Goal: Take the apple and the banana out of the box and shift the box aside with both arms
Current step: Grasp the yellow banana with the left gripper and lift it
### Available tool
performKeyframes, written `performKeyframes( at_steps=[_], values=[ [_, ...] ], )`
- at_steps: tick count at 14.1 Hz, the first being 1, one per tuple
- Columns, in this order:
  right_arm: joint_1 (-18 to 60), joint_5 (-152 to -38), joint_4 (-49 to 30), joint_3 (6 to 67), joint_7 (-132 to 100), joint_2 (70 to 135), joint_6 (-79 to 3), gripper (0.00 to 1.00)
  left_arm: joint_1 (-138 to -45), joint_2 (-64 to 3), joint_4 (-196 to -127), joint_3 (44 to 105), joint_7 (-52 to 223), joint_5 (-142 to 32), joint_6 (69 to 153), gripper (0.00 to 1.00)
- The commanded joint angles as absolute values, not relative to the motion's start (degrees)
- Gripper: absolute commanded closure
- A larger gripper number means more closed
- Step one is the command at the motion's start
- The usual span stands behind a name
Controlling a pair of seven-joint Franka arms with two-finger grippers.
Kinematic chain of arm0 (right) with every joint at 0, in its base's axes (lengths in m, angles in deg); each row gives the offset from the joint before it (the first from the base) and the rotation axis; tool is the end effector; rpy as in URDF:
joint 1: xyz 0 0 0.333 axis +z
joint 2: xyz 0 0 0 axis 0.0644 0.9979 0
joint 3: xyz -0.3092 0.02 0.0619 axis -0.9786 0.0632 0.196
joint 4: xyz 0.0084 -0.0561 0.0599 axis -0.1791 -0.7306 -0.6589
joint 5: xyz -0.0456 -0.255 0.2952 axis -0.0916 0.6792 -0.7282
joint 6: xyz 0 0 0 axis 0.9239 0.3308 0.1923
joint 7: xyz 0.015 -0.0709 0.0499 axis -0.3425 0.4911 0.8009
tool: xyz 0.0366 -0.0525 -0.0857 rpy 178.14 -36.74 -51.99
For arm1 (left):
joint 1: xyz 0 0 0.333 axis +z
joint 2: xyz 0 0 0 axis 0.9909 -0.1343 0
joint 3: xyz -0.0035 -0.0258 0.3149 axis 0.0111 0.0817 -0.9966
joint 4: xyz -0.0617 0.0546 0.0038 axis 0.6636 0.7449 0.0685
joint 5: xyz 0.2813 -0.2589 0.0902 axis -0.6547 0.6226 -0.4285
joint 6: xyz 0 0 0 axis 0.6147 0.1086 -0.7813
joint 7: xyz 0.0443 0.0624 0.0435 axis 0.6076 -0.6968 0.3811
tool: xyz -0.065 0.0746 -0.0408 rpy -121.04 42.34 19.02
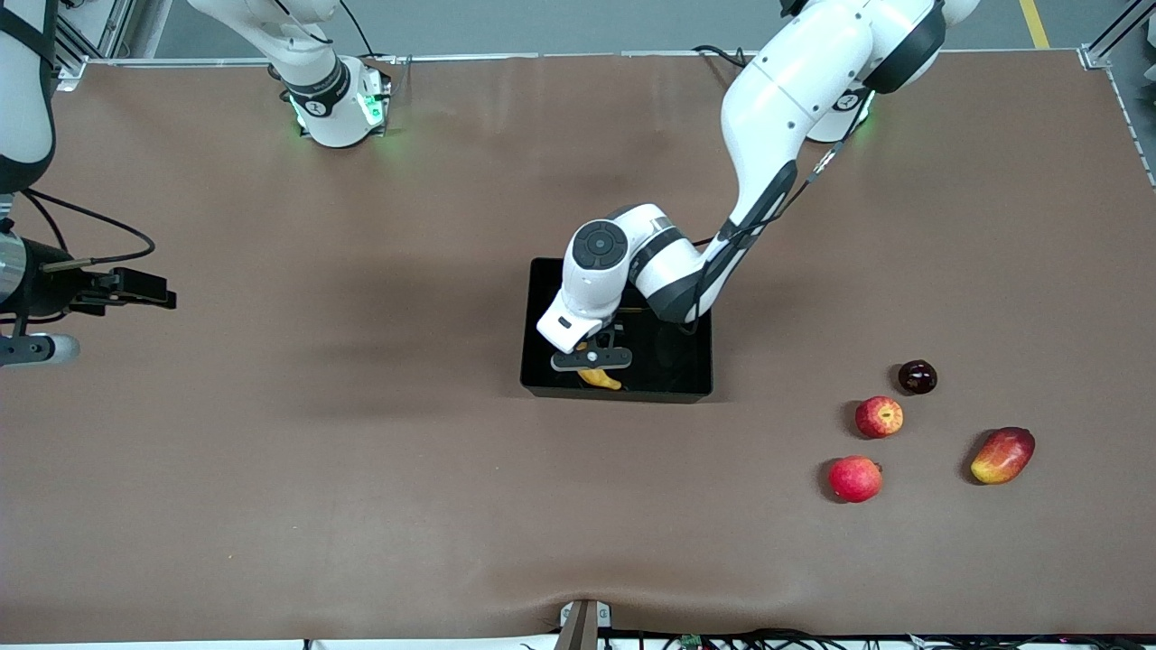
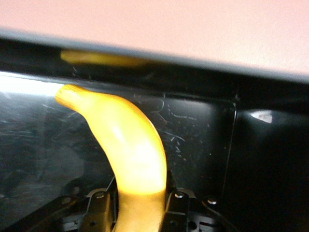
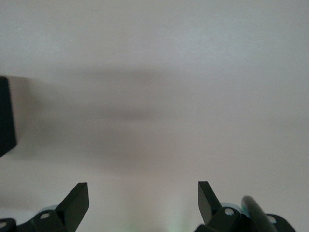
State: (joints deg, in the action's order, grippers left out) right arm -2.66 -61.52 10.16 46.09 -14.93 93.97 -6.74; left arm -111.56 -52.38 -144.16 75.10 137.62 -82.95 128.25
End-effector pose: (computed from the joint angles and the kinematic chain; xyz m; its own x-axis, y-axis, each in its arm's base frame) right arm 0.6187 -0.0244 0.5476 0.9827 0.0745 -0.1693 0.0575 -0.9930 -0.1029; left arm 0.5297 -0.5115 0.2246 0.9933 0.0847 0.0783 0.0771 -0.9925 0.0948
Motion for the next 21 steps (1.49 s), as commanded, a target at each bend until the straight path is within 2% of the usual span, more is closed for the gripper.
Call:
performKeyframes(
  at_steps=[1, 4, 9, 12, 17, 21],
  values=[
    [-2.03, -64.23, 9.88, 46.17, -17.00, 93.82, -6.46, 0.00, -111.46, -46.32, -145.24, 75.27, 138.50, -83.71, 122.79, 1.00],
    [4.20, -65.73, 9.88, 46.26, -27.86, 94.95, -7.34, 0.00, -109.10, -40.87, -145.33, 75.45, 137.02, -80.65, 117.78, 1.00],
    [11.50, -69.68, 9.88, 46.26, -35.46, 100.04, -15.58, 0.00, -100.05, -34.88, -145.68, 75.45, 127.79, -76.50, 109.16, 1.00],
    [17.56, -69.69, 9.79, 46.17, -42.11, 103.82, -20.86, 0.00, -93.55, -34.44, -145.77, 75.36, 116.84, -76.59, 105.90, 1.00],
    [29.25, -68.63, 9.79, 46.08, -55.93, 111.29, -30.95, 0.00, -82.48, -35.14, -145.50, 74.84, 95.12, -77.38, 105.63, 1.00],
    [33.57, -66.62, 9.61, 45.90, -56.03, 117.71, -39.59, 0.00, -74.29, -39.52, -143.06, 74.75, 78.24, -77.11, 108.26, 1.00]
  ],
)
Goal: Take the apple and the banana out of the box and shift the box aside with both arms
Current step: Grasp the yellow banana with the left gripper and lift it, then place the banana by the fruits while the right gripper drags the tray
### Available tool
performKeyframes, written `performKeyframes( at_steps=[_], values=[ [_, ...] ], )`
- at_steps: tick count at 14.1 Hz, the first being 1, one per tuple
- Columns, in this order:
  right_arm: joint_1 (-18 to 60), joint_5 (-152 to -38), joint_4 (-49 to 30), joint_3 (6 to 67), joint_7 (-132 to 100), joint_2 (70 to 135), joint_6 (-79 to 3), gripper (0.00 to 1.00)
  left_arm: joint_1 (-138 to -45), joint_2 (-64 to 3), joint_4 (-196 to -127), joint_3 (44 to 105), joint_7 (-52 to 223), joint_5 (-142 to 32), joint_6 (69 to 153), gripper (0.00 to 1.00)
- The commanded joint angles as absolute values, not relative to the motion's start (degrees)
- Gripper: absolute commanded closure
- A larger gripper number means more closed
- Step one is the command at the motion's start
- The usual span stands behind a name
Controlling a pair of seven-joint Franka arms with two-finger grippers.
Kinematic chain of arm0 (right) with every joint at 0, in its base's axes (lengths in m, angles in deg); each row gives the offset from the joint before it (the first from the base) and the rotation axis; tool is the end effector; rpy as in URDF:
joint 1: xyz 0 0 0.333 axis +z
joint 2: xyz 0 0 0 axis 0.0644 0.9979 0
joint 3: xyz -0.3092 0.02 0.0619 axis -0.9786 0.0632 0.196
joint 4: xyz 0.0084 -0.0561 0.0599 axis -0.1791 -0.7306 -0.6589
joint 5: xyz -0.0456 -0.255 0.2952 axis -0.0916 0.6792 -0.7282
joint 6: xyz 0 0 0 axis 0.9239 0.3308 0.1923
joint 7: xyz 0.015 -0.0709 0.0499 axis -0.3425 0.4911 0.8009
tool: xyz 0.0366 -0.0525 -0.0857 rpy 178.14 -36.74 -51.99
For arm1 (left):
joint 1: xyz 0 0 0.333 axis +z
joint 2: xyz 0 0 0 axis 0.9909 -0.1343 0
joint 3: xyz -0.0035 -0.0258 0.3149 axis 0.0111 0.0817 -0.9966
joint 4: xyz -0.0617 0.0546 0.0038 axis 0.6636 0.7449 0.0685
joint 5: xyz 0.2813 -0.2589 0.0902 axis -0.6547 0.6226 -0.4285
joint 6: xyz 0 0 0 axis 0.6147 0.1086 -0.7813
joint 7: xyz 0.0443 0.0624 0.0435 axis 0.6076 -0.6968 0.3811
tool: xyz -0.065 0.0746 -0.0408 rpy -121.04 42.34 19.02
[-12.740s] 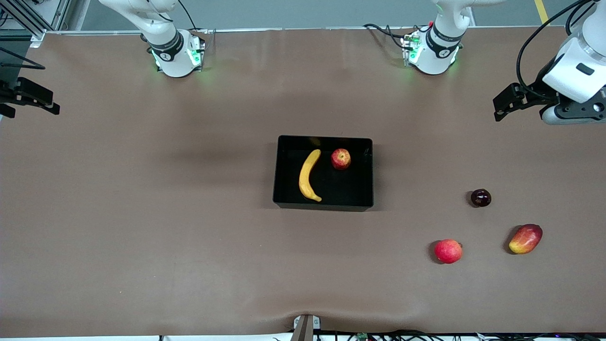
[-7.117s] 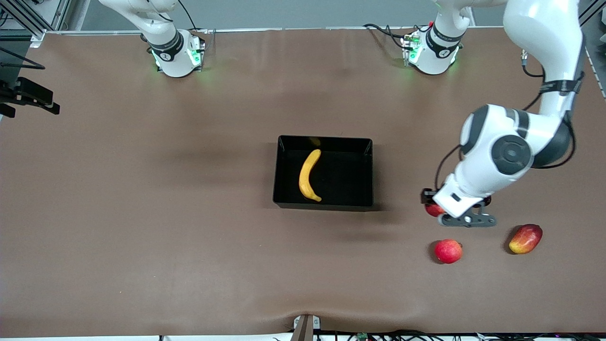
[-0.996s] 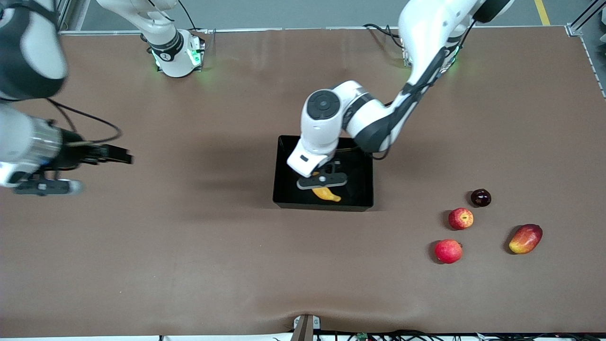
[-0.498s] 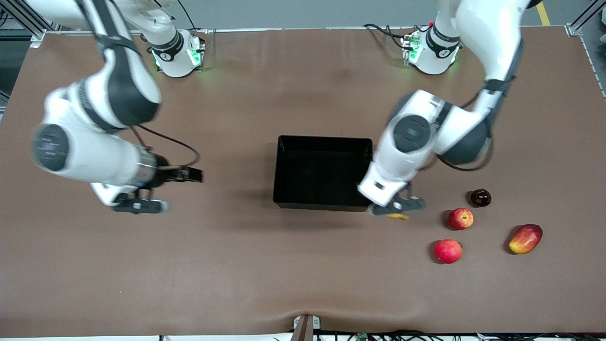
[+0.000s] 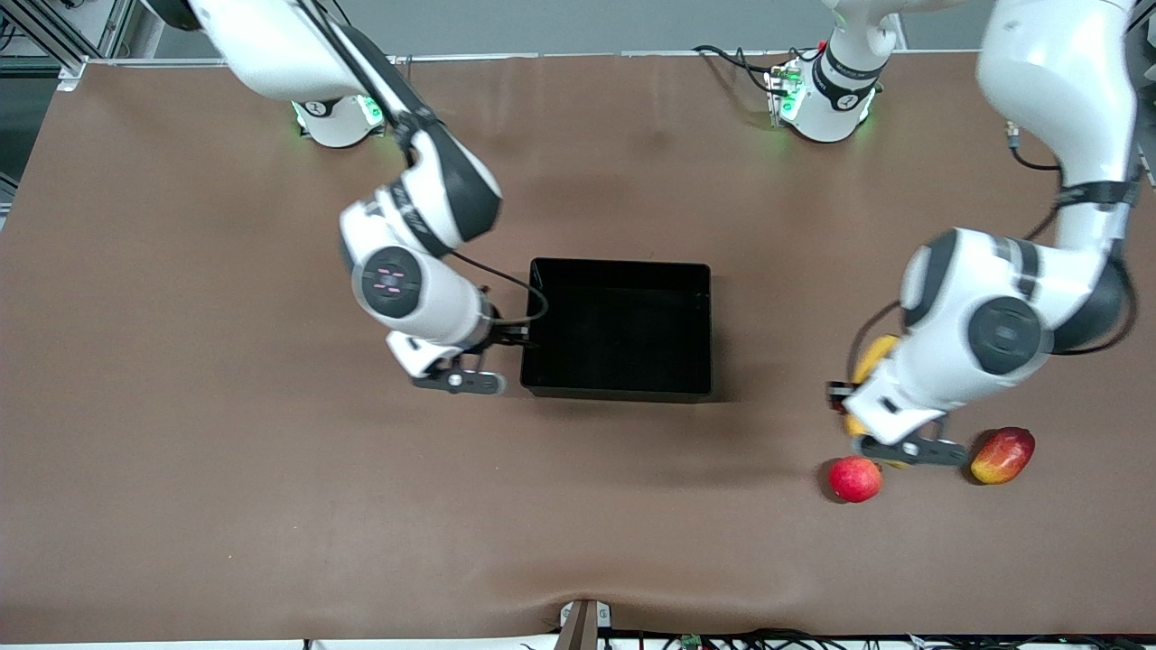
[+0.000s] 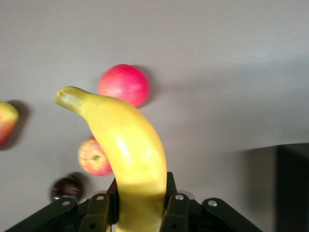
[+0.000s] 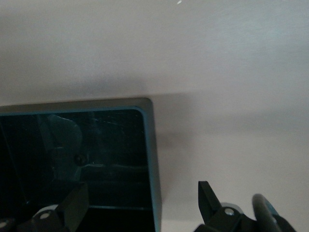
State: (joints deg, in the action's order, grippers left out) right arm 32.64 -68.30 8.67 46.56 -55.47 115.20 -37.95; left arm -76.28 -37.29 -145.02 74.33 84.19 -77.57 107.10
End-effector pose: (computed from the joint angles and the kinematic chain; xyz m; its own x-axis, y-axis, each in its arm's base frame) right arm 0.6001 0.3947 0.3280 0.9834 -0.0999 -0.1513 -0.1224 -0.9814 -0.1478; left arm 0.6980 -0.0956 0.3666 0.9852 -0.1706 -0.0163 -0.1711 -0.9842 -0.0457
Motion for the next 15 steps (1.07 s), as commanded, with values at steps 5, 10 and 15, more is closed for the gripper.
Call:
performKeyframes(
  at_steps=[5, 10, 15],
  values=[
    [35.15, -61.43, 4.96, 45.73, -57.96, 118.78, -42.49, 0.12, -71.82, -44.63, -141.11, 70.63, 67.50, -77.20, 115.11, 1.00],
    [37.97, -61.43, 4.43, 45.73, -64.29, 118.86, -42.15, 1.00, -71.65, -51.65, -137.87, 67.10, 61.16, -77.03, 125.05, 1.00],
    [37.10, -61.43, 4.69, 45.73, -63.51, 118.25, -40.75, 1.00, -71.56, -56.67, -136.36, 66.84, 61.33, -76.94, 128.57, 1.00]
  ],
)
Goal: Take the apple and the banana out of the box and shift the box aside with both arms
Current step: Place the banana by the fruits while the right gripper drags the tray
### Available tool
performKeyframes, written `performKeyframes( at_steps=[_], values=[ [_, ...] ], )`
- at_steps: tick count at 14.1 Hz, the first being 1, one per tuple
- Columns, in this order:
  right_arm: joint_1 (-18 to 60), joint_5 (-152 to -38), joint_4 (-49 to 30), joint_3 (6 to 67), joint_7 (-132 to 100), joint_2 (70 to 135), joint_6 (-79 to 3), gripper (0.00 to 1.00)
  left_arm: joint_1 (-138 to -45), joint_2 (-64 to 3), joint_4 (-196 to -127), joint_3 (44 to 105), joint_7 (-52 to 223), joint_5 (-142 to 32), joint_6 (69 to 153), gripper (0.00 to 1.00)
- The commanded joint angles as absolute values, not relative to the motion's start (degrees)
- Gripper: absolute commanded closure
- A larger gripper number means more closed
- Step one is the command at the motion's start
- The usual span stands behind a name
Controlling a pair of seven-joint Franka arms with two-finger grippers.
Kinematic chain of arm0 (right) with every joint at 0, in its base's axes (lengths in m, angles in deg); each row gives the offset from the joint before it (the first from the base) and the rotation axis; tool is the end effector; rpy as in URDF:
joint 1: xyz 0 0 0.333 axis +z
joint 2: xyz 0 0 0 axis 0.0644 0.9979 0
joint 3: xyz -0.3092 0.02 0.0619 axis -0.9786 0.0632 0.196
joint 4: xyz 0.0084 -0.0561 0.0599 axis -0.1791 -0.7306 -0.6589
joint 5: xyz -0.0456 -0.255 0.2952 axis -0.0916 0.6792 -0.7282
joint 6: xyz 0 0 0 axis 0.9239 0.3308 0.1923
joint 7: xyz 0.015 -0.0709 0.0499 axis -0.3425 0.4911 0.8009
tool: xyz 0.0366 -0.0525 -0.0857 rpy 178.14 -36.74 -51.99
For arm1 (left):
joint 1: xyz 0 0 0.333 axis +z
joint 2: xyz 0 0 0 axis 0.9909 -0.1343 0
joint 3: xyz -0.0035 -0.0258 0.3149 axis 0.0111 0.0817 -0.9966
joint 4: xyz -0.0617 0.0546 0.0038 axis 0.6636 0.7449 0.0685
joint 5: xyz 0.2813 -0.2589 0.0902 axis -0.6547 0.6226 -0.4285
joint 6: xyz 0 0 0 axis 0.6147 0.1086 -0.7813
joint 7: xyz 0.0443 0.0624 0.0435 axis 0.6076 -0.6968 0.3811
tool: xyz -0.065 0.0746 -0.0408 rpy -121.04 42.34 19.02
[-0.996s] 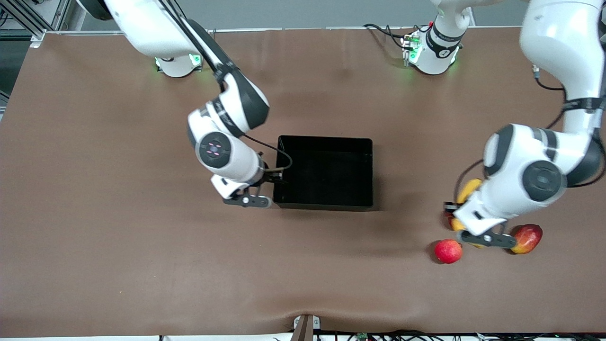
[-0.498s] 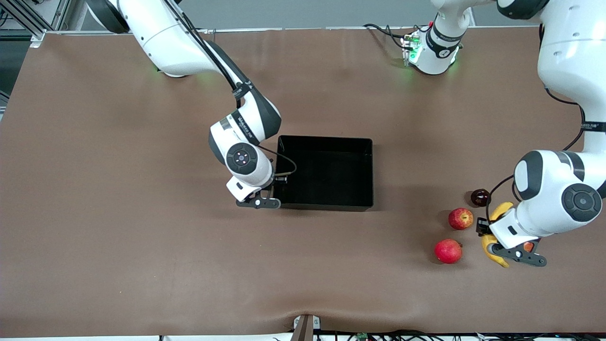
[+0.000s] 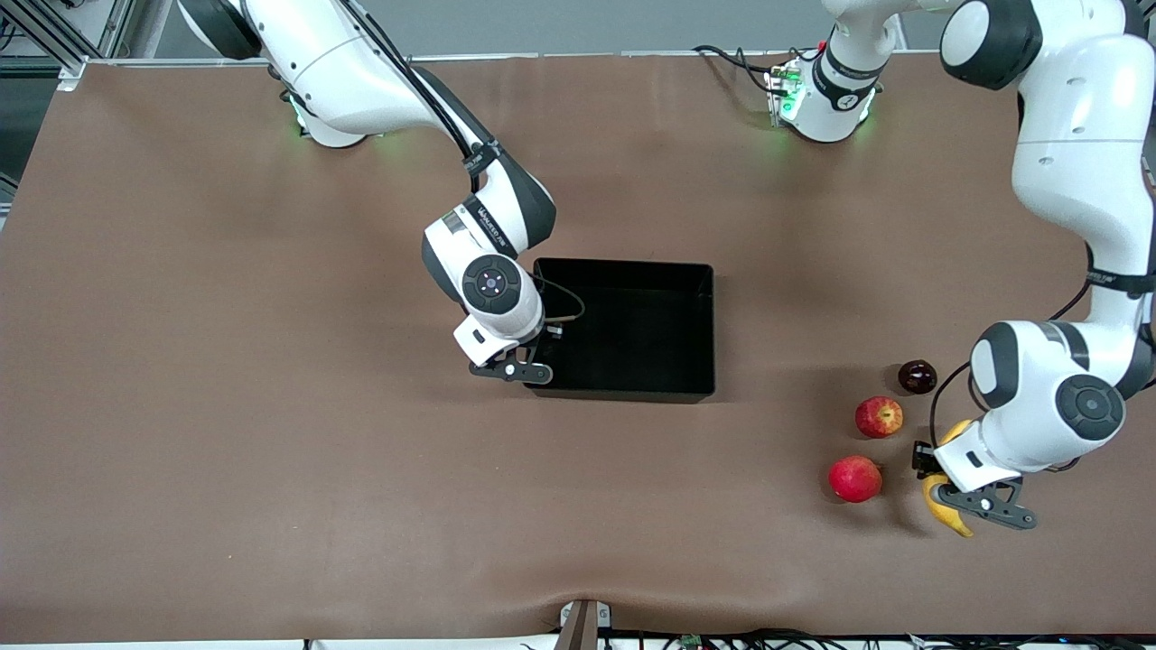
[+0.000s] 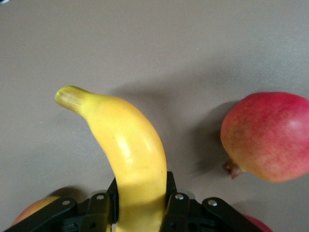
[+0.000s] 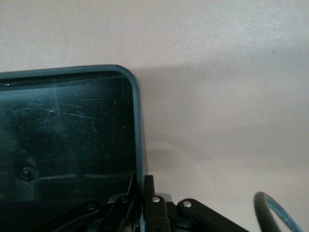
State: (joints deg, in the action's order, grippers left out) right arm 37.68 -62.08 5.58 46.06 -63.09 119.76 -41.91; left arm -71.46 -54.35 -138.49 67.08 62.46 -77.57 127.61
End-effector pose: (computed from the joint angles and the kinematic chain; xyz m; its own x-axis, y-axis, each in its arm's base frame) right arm 0.5626 0.4316 0.2511 0.9819 -0.1225 -0.1446 -0.1256 -0.9920 -0.0129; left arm 0.7540 0.0369 0.2273 0.9255 -0.3588 0.1214 -0.3507 -0.9328 -0.0832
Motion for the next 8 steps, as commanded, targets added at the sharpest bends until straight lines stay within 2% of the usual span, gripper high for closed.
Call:
performKeyframes(
  at_steps=[1, 2, 3, 5, 6, 7, 8],
  values=[
    [35.96, -61.51, 5.04, 45.73, -62.98, 117.81, -39.61, 1.00, -71.56, -57.28, -136.45, 66.84, 61.50, -76.94, 129.18, 1.00],
    [34.03, -61.69, 5.48, 45.90, -62.19, 116.68, -37.07, 1.00, -71.56, -57.73, -136.62, 66.84, 61.85, -76.77, 129.45, 1.00],
    [32.45, -61.78, 6.18, 45.90, -60.53, 114.32, -33.91, 1.00, -71.56, -58.25, -136.71, 66.84, 61.94, -76.59, 129.54, 0.89],
    [27.98, -62.21, 6.27, 45.82, -56.67, 110.45, -27.24, 1.00, -71.30, -58.87, -136.54, 66.92, 61.94, -76.41, 129.63, 0.49],
    [25.08, -62.30, 6.36, 45.82, -54.82, 108.51, -24.59, 1.00, -70.95, -58.87, -136.54, 66.92, 62.38, -75.89, 129.63, 0.14],
    [22.44, -62.22, 6.19, 45.73, -52.36, 106.84, -22.65, 1.00, -70.51, -58.52, -136.54, 66.92, 62.38, -74.58, 129.63, 0.00],
    [19.46, -62.04, 6.10, 45.73, -48.69, 105.69, -20.54, 1.00, -70.16, -58.00, -136.54, 66.92, 62.12, -73.96, 129.63, 0.00]
  ],
)
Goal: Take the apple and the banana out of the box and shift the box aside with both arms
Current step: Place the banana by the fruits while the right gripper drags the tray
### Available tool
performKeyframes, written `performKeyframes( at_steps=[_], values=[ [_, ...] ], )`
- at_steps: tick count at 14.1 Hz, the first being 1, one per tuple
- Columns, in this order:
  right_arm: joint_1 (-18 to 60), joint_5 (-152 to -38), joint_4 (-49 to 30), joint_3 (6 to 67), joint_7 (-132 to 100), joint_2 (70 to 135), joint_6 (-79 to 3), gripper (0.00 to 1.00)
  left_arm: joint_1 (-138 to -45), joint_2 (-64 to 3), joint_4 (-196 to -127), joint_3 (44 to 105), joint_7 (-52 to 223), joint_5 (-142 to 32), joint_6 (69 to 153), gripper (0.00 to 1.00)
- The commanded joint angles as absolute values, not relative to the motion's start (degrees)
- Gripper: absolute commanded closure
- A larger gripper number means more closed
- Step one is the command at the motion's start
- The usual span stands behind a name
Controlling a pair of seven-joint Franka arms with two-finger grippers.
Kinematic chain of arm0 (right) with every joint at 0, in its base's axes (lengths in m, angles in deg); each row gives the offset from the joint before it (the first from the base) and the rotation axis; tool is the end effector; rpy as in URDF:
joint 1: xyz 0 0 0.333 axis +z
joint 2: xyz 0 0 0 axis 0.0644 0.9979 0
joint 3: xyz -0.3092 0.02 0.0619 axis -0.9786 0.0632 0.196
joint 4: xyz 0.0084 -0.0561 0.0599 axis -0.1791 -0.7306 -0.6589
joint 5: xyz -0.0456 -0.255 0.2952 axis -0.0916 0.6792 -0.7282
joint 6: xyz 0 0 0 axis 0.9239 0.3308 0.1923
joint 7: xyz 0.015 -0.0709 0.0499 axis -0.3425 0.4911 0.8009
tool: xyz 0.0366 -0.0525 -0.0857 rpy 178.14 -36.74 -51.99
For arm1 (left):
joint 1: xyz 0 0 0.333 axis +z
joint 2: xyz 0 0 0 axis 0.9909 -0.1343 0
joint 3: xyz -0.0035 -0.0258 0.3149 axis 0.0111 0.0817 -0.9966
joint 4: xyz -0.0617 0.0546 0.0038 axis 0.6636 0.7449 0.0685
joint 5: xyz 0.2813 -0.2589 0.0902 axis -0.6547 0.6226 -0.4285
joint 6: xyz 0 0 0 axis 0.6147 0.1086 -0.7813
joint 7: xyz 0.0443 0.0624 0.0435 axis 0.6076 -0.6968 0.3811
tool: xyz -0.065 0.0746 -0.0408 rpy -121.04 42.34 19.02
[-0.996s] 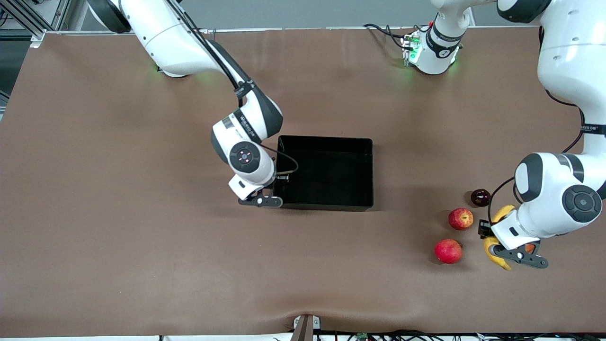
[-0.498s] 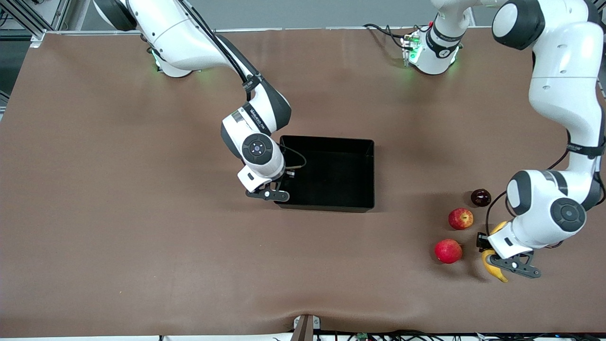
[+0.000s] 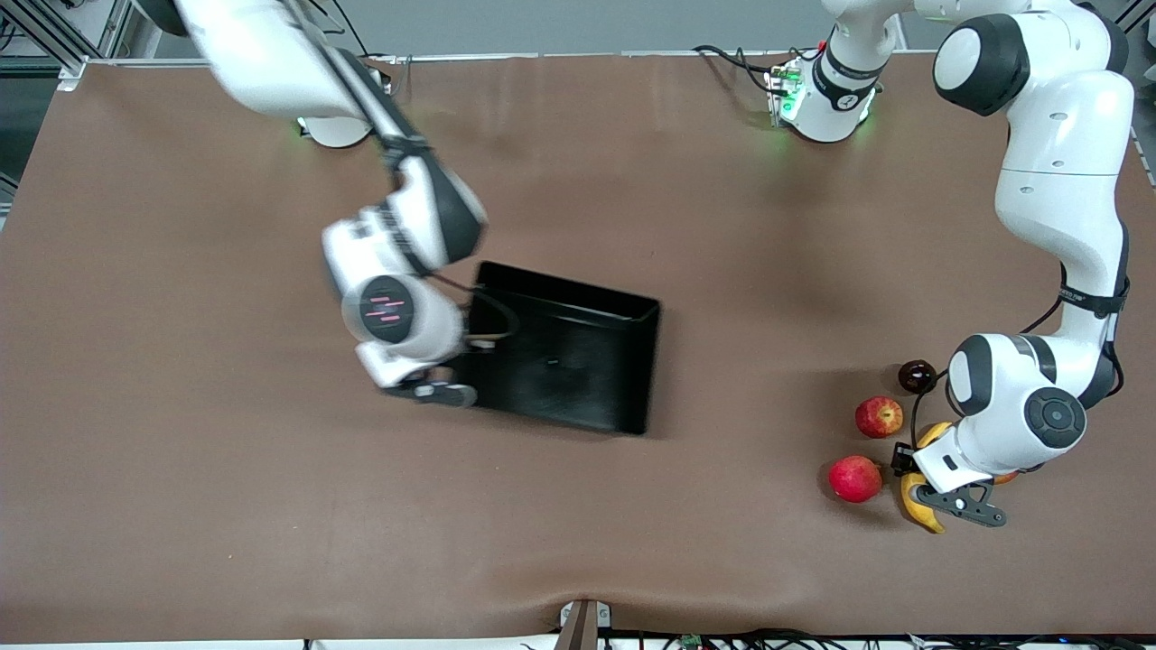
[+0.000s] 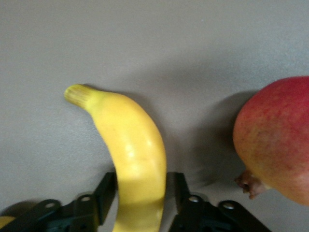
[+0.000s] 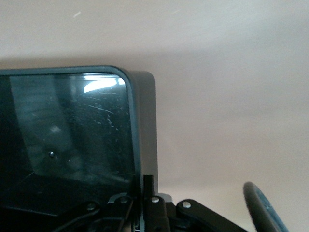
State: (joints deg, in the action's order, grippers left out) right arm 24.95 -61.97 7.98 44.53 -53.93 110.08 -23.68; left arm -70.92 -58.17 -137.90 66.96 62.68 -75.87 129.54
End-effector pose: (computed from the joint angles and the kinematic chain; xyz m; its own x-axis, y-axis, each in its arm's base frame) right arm 0.6273 0.2758 0.3648 0.9582 -0.1831 -0.2198 -0.1797 -0.9831 0.0352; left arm 0.7510 0.0437 0.1854 0.9394 -0.3237 0.1127 -0.3211 -0.9461 -0.0411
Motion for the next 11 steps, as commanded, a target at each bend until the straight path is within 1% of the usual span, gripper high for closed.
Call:
performKeyframes(
  at_steps=[1, 3, 5, 7, 8, 11],
  values=[
    [16.55, -61.87, 5.66, 45.73, -44.99, 104.72, -19.39, 1.00, -69.89, -57.21, -136.54, 67.10, 62.21, -73.78, 129.02, 0.00],
    [10.32, -61.52, 4.17, 45.64, -38.31, 103.75, -17.89, 1.00, -69.63, -54.84, -136.54, 67.36, 62.38, -72.12, 127.00, 0.00],
    [3.29, -60.12, 1.19, 45.64, -30.50, 103.22, -18.76, 1.00, -69.80, -52.47, -136.45, 67.80, 62.82, -70.36, 120.96, 0.00],
    [-1.64, -59.58, 0.56, 45.55, -22.93, 103.66, -20.51, 1.00, -70.06, -49.49, -136.45, 67.98, 62.91, -70.00, 117.60, 0.00],
    [-5.06, -59.49, -0.40, 45.64, -20.03, 104.09, -22.70, 1.00, -70.50, -47.90, -136.45, 67.89, 63.78, -69.74, 115.67, 0.00],
    [-11.84, -59.58, -8.55, 45.73, -9.92, 104.36, -33.85, 1.00, -71.47, -42.72, -136.89, 68.06, 68.44, -69.56, 111.54, 0.00]
  ],
)
